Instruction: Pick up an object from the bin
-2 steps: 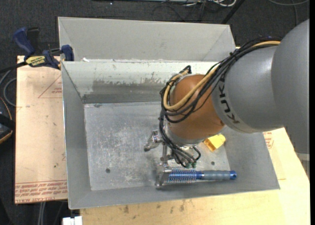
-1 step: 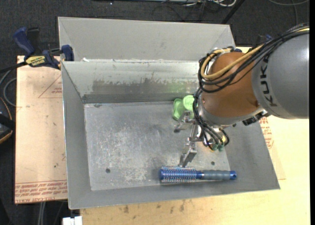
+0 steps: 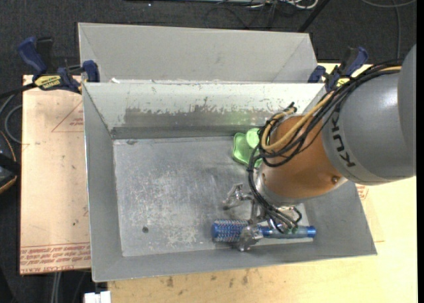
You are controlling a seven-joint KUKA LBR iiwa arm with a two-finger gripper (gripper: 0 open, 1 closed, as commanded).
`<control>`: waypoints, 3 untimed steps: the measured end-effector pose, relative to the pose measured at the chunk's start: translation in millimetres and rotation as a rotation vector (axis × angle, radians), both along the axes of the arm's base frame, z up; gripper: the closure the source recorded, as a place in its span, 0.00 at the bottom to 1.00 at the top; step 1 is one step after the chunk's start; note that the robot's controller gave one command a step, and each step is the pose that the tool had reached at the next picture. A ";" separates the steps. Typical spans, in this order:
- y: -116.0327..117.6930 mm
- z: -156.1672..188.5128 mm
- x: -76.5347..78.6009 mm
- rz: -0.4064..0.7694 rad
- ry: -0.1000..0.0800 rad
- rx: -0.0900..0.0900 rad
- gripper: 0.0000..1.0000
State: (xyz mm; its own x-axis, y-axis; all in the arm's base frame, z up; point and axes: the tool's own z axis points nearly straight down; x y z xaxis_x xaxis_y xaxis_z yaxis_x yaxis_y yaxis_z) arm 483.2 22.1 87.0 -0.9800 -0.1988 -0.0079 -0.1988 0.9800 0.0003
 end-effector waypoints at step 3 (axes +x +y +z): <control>17.4 131.2 6.0 -0.002 0.002 0.000 1.00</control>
Offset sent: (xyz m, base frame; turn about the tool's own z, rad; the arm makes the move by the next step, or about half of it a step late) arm 0.0000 0.0000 0.0000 0.0000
